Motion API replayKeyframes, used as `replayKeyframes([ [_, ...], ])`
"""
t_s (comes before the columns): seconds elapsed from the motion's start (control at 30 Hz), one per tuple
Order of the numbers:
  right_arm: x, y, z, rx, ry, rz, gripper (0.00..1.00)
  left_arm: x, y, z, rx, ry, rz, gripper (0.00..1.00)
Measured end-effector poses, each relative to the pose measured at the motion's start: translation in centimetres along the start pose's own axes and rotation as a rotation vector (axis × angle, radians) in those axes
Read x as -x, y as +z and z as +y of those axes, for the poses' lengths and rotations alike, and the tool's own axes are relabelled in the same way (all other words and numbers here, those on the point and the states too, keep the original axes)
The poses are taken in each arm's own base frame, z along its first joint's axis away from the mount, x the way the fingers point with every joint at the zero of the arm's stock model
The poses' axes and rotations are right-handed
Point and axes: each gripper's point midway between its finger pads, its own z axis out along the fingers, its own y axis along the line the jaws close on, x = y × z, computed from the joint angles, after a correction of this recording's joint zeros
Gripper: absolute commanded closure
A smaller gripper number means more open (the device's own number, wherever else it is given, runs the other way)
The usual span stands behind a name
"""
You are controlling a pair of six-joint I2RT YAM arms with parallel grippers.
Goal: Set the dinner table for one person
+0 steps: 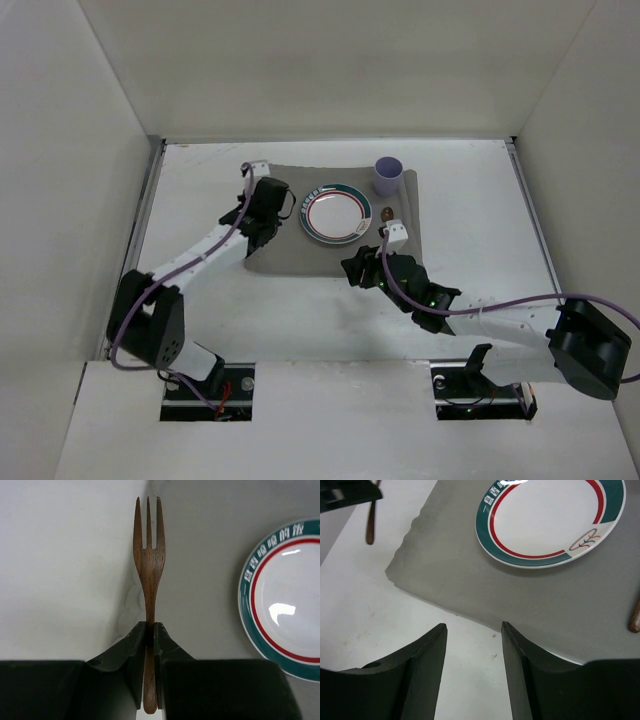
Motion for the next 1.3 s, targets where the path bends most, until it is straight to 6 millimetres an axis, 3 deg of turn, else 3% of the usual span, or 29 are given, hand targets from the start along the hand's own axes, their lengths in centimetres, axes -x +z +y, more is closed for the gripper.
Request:
replayKeyframes([
  [0.17, 0.4, 0.1, -0.5, -0.021, 0.004, -0.013, 0.47, -1.4, 3.0, -3.9, -0.019, 0.177, 0.066, 0.93],
  [0.33, 0.6, 0.1, -0.8, -0.034, 0.008, -0.021, 0.47, -3.6, 5.8, -5.1, -0.015, 0.288, 0.133, 0.93],
  [0.47, 0.6, 0.1, -0.9, -0.038, 0.008, -0.023, 0.47, -5.0, 6.7, -5.1, -0.012, 0.327, 0.169, 0.93],
  [0.83, 0.8, 0.2, -1.2, -0.049, 0.01, -0.029, 0.47, -6.3, 8.0, -4.4, -0.041, 0.299, 0.194, 0.93],
  [1.3, 0.4, 0.3, -1.3, -0.054, 0.01, -0.021, 0.46, -6.7, 8.6, -4.2, -0.056, 0.311, 0.196, 0.92],
])
